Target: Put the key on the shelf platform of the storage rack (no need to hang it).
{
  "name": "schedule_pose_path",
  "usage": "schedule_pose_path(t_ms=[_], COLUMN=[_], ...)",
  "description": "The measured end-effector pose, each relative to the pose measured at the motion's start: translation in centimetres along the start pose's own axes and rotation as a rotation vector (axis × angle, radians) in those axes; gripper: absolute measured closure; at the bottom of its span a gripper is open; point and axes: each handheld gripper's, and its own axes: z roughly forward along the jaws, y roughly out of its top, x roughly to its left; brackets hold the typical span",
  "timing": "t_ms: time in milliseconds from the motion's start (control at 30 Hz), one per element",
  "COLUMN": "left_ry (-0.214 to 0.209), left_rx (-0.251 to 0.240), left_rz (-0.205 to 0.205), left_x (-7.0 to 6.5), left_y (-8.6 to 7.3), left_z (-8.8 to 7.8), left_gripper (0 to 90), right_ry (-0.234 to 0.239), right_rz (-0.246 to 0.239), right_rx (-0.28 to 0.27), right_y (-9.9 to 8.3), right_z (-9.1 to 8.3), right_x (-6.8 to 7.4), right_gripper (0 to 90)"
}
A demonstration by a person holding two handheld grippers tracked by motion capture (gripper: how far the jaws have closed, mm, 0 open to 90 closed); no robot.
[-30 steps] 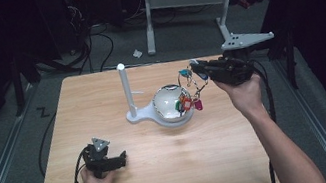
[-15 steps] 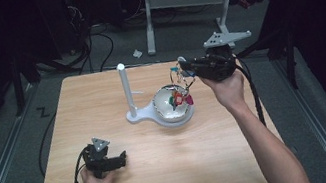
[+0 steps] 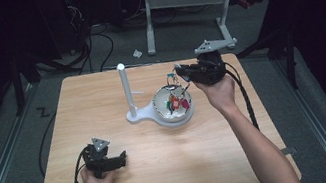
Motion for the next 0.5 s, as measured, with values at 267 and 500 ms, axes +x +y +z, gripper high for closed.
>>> schedule_pose_path(t_ms=[267, 500], left_ry=[-0.004, 0.001], left_rx=[-0.002, -0.002], left_rz=[0.015, 0.004], left_x=[0.1, 0.0], left_y=[0.0, 0.0], left_z=[0.0, 0.0], left_gripper=[4.9, 4.9], right_ry=[-0.003, -0.001], right_rz=[0.004, 0.011], right_rx=[0.027, 0.044], right_y=[-0.9, -1.7], right_z=[1.6, 2.9], right_x=[-0.1, -0.1], right_gripper=[85.4, 85.4])
